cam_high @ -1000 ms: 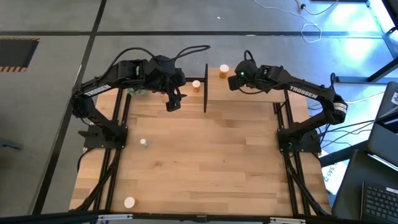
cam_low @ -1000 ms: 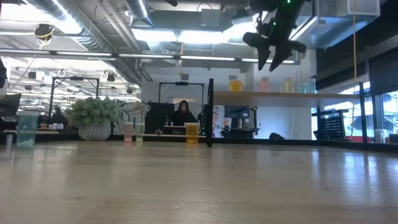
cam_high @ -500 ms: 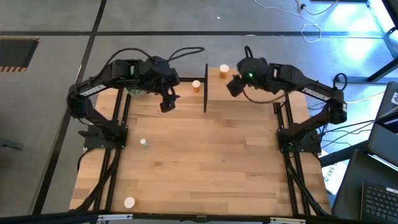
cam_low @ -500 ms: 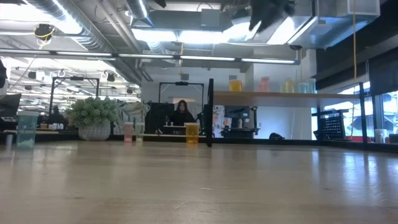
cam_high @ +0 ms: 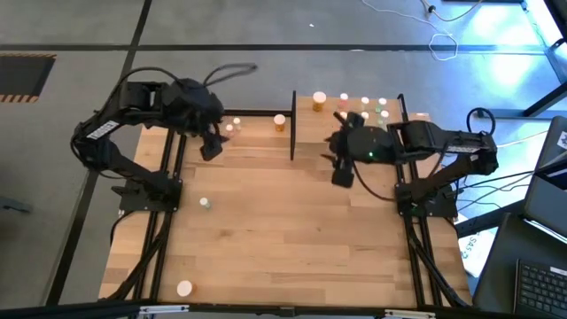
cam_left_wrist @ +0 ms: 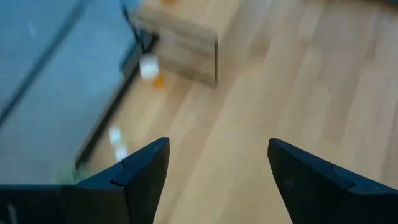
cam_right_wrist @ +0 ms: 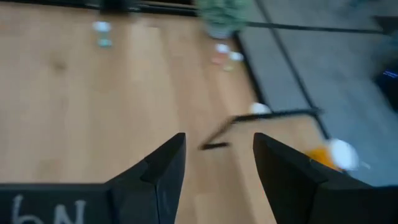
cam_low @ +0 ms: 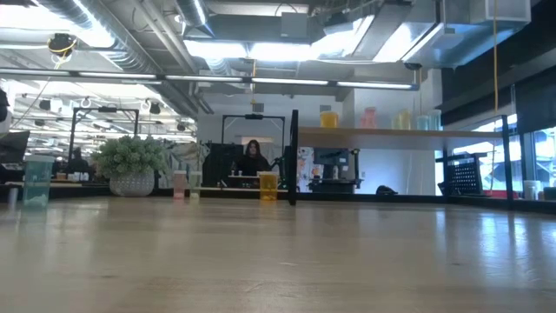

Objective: Pick and place medicine bottles onto shelf by color
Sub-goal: Put the bottom orange pill bottle on the shelf aligned with the other orange pill bottle

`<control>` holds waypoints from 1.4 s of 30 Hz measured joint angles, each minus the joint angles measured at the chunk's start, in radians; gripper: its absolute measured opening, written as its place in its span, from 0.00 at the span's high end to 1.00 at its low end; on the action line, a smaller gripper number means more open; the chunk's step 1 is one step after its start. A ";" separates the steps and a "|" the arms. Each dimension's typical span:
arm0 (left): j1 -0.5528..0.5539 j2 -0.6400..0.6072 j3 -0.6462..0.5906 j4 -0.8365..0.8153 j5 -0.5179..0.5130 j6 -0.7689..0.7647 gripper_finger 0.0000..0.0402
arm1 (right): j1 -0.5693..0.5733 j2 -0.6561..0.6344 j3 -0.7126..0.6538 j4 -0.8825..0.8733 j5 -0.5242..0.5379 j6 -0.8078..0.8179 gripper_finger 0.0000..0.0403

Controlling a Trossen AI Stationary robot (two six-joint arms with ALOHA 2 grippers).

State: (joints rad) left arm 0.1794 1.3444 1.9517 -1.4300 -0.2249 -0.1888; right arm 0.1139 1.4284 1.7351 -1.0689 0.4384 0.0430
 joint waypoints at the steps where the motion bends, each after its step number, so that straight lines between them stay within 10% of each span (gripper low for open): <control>1: -0.006 -0.003 -0.001 -0.032 0.013 -0.021 0.33 | 0.011 0.000 0.000 0.002 -0.027 0.001 0.53; 29: -0.662 0.001 -0.263 -0.135 0.245 -0.429 0.33 | 0.171 0.000 -0.001 -0.014 -0.183 -0.023 0.53; 42: -1.044 0.002 -0.431 0.167 0.233 -0.673 0.33 | 0.172 0.000 -0.001 -0.012 -0.223 -0.026 0.53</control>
State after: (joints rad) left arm -0.8650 1.3460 1.5203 -1.2634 0.0086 -0.8622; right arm 0.2859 1.4284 1.7336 -1.0809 0.2153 0.0174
